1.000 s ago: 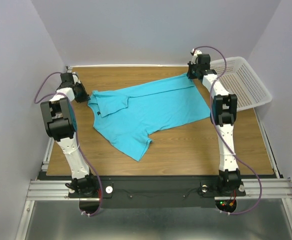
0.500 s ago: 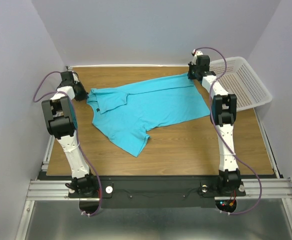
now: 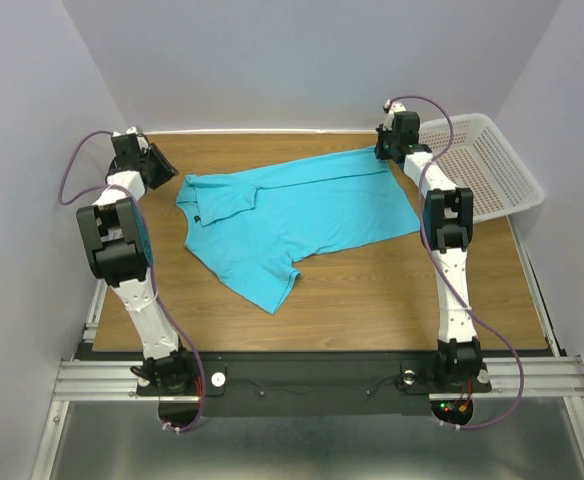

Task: Fold and stack the t-shirts
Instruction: Fold the tshirt

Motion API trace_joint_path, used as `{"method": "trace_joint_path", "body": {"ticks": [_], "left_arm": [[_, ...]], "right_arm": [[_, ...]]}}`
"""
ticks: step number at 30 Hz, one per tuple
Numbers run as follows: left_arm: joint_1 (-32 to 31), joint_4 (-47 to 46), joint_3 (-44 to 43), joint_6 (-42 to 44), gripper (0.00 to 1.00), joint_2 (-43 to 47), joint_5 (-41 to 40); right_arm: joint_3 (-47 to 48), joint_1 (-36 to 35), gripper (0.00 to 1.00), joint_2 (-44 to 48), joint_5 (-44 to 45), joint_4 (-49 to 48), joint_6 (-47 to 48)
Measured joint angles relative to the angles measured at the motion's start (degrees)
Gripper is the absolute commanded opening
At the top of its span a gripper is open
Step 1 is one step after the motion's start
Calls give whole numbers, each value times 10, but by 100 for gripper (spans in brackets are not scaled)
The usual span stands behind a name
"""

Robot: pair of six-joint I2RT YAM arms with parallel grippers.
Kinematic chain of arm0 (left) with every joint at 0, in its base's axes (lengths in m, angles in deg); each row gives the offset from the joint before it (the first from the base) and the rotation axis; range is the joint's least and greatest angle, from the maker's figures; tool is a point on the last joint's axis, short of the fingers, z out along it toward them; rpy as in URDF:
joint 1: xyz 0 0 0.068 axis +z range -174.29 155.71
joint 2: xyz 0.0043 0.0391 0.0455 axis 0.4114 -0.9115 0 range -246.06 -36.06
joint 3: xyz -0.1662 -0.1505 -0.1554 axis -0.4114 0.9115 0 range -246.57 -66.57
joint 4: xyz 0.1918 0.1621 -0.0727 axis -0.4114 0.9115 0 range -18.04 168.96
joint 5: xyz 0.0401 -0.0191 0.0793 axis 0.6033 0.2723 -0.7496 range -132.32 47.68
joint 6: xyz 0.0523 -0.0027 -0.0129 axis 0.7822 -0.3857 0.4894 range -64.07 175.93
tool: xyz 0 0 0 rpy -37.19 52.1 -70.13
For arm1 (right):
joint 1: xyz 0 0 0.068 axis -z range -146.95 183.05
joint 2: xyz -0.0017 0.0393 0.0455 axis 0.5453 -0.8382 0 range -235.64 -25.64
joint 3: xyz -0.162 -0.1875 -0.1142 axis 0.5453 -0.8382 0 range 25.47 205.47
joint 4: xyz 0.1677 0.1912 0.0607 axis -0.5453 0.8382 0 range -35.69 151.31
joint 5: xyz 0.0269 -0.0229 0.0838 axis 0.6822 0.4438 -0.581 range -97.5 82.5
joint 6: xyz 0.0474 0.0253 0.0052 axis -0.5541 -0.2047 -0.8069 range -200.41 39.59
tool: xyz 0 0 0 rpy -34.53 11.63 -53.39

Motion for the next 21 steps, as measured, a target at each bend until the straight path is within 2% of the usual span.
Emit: {"method": "trace_joint_path", "body": {"ticks": [9,10,13,16,21], "left_arm": [[-33,-20,49,-20,41,63,39],[-42,-17,60,-21,41,66,38],[-57,-11,90,-17,41,68,37],[-62,-4,114,-10,42,76,28],[-55,-5,146,11,48,141,-14]], "right_arm": [[-2,0,2,0,-4,-3,0],[-6,0,19,2,-6,-5,0],[-18,0,45,9,-14,-7,5],[-25,0,55,17,-20,-4,16],[-27,0,64,30,-29,-3,28]]}}
